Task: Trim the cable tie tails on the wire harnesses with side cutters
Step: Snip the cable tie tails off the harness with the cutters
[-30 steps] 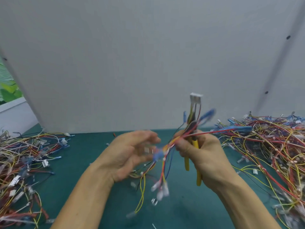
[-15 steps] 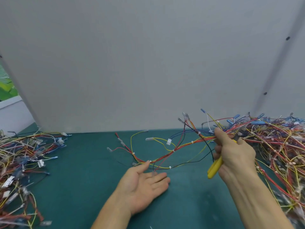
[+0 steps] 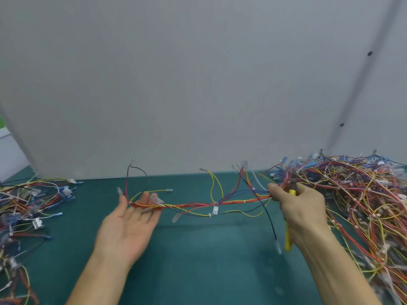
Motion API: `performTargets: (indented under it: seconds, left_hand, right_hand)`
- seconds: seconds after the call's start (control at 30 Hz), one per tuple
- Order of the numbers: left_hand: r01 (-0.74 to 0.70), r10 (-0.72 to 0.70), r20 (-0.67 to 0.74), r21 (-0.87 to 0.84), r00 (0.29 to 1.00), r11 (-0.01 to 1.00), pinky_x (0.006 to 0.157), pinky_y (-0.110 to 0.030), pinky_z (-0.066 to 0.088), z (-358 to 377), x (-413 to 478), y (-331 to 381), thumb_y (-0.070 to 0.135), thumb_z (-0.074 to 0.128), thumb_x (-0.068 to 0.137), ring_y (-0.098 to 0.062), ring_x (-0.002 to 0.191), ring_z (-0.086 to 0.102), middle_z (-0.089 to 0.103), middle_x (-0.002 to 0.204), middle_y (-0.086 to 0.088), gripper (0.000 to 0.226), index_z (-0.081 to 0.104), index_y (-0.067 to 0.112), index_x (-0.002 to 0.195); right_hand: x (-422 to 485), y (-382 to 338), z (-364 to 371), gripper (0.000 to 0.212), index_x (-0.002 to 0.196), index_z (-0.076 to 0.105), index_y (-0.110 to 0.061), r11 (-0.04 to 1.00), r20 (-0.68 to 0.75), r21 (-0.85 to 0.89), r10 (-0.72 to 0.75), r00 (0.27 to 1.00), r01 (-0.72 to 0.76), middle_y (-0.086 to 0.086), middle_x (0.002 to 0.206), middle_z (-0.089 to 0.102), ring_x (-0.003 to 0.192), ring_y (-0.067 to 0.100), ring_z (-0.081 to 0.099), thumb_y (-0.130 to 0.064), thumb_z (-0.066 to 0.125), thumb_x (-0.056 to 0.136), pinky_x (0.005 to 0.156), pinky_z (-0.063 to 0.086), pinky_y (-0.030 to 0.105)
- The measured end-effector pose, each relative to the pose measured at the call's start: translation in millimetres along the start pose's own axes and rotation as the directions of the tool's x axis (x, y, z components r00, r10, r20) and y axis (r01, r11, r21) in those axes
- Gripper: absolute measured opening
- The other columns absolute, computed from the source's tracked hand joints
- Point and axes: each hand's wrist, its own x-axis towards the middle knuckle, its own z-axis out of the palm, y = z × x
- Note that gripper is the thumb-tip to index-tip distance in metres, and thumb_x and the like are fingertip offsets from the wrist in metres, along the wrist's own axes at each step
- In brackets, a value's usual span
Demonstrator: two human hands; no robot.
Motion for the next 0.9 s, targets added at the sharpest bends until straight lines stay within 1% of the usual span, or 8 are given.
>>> performTargets:
  seconds: [0.1,0.17,0.27,0.4,0.5,0.6,0.7,0.9]
  left_hand:
    - [-0.076,0.085,-0.052,0.15,0.995,0.986,0.088,-0.046,0.048,-3,-1,5,0.023,0.041,0.102,-0.023,0.083,0.073,0.073,0.095,-0.011,0.029,0.058,-0.001,0.105]
    - [-0.118,0.135,-0.059,0.23,0.989,0.966,0.079,-0.043,0.056,-3,-3,7,0.018,0.039,0.102,-0.02,0.071,0.074,0.075,0.079,-0.006,0.023,0.057,0.004,0.096]
    - [-0.202,0.225,-0.028,0.344,0.974,0.917,0.056,-0.04,0.06,-7,-4,9,0.013,0.044,0.1,-0.024,0.068,0.073,0.073,0.085,-0.009,0.014,0.053,0.015,0.089]
    - [-0.278,0.3,0.039,0.502,0.953,0.819,0.063,-0.043,0.06,-7,-8,8,0.015,0.049,0.098,-0.027,0.071,0.073,0.065,0.095,-0.007,0.012,0.058,0.02,0.092]
    - [-0.321,0.348,0.077,0.603,0.934,0.73,0.071,-0.039,0.054,-7,-9,6,0.016,0.05,0.098,-0.021,0.08,0.066,0.065,0.094,-0.001,0.015,0.063,0.023,0.094]
    - [-0.345,0.383,0.087,0.642,0.92,0.685,0.074,-0.035,0.049,-6,-10,4,0.011,0.051,0.097,-0.016,0.081,0.063,0.066,0.093,0.0,0.017,0.064,0.023,0.094]
    - [-0.352,0.397,0.083,0.649,0.914,0.675,0.074,-0.034,0.05,-3,-11,3,0.009,0.052,0.096,-0.017,0.079,0.063,0.066,0.091,-0.001,0.017,0.063,0.021,0.094]
    - [-0.386,0.43,0.096,0.642,0.898,0.663,0.07,-0.03,0.057,5,-17,2,0.006,0.057,0.093,-0.015,0.071,0.069,0.067,0.087,0.001,0.016,0.066,0.019,0.092]
  right_hand:
    - [-2,1,-3,0.024,0.063,0.065,-0.011,0.954,0.059,-0.284,-0.086,0.994,0.1,-0.006,0.044,0.048,0.048,0.014,0.038,-0.025,0.076,0.079,0.05,0.031,0.03]
    - [-2,1,-4,0.027,0.062,0.064,-0.009,0.912,0.1,-0.381,-0.122,0.988,0.151,-0.001,0.049,0.048,0.051,0.017,0.04,-0.027,0.074,0.08,0.053,0.033,0.029]
    - [-2,1,-5,0.03,0.063,0.063,-0.008,0.889,0.138,-0.427,-0.118,0.983,0.166,0.004,0.055,0.055,0.058,0.022,0.045,-0.029,0.072,0.082,0.057,0.036,0.031]
    - [0,3,-4,0.026,0.07,0.063,-0.014,0.834,0.139,-0.522,-0.124,0.982,0.179,0.009,0.075,0.066,0.083,0.033,0.058,-0.034,0.069,0.085,0.075,0.046,0.038]
    - [1,4,-4,0.028,0.081,0.06,-0.014,0.804,0.099,-0.57,-0.137,0.986,0.169,0.01,0.088,0.066,0.093,0.035,0.056,-0.04,0.068,0.085,0.076,0.043,0.038]
    - [1,2,-4,0.034,0.083,0.058,-0.013,0.802,0.055,-0.575,-0.163,0.985,0.164,0.009,0.087,0.063,0.088,0.034,0.052,-0.044,0.07,0.083,0.07,0.035,0.036]
    - [0,1,-4,0.035,0.075,0.055,-0.015,0.815,0.015,-0.553,-0.2,0.98,0.175,0.007,0.079,0.06,0.081,0.032,0.049,-0.044,0.072,0.081,0.068,0.033,0.035]
    - [1,-1,-7,0.03,0.075,0.059,-0.016,0.839,-0.041,-0.508,-0.25,0.967,0.195,0.009,0.08,0.062,0.085,0.036,0.052,-0.042,0.073,0.081,0.069,0.032,0.036]
